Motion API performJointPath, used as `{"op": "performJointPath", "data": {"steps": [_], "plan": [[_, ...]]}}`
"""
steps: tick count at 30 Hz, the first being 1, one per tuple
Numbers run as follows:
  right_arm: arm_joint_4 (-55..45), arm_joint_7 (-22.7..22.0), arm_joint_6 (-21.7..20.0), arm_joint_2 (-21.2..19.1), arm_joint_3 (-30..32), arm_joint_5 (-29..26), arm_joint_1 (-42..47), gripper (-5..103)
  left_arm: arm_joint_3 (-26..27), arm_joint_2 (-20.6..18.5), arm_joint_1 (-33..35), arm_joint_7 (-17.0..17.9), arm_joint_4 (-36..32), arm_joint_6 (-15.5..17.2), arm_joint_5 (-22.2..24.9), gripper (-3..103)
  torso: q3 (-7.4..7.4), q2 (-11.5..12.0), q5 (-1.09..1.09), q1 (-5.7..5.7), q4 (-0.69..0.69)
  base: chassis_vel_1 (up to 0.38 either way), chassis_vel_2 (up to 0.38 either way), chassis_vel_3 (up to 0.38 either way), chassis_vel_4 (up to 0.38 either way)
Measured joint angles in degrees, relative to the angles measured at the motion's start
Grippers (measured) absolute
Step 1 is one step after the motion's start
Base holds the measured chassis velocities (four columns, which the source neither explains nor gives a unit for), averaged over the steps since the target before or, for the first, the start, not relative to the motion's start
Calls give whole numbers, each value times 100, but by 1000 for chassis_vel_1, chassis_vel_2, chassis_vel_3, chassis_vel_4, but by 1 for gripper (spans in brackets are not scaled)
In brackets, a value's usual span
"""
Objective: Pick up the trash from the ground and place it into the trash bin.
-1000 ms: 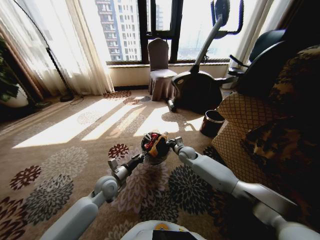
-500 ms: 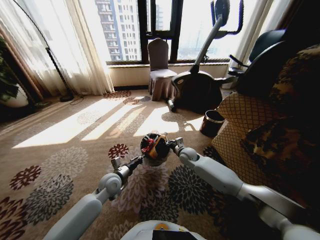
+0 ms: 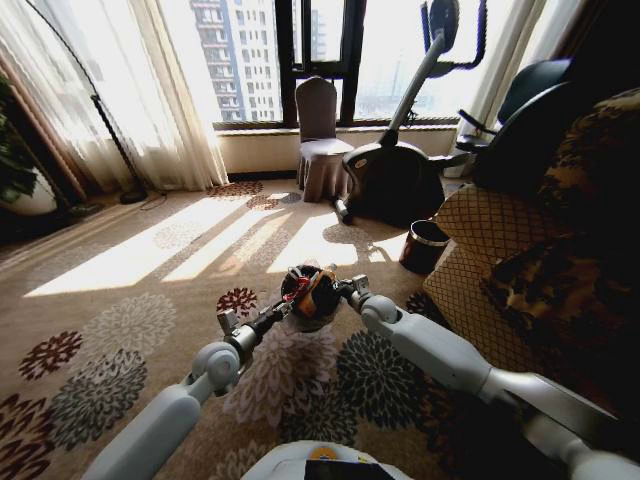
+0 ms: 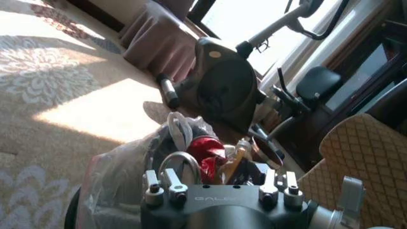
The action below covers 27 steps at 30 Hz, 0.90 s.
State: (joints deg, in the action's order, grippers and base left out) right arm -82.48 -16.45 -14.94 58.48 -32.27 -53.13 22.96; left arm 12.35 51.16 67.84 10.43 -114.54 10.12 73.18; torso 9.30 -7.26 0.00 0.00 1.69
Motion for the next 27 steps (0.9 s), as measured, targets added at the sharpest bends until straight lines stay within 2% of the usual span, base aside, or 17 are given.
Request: {"op": "performJointPath", "data": {"steps": [1,4,7,9,19,27], "plan": [[8,7,13,4,-3,0,4,0,46,-3,2,-25,-39,-53,27,68,0,0,0,0,-1,0,0,0,0],[16,48,34,14,-23,-19,6,0,117,-11,37,-94,-87,-164,67,85,0,0,0,0,0,0,0,0,0],[-1,48,35,7,-29,-48,7,0,93,-14,63,-109,-82,-177,77,90,0,0,0,0,1,0,0,0,0],[-23,47,34,-5,-29,-69,16,0,13,6,57,-135,-4,-183,46,98,0,0,0,0,0,0,0,0,0],[-606,-120,-205,-187,-58,-431,212,0,-246,325,-152,-137,484,-174,36,100,0,0,0,0,0,0,0,0,0],[-652,-176,-309,-165,-106,-511,87,0,-186,348,-80,-141,531,-180,-49,100,-1,0,1,0,0,0,0,0,0]]}}
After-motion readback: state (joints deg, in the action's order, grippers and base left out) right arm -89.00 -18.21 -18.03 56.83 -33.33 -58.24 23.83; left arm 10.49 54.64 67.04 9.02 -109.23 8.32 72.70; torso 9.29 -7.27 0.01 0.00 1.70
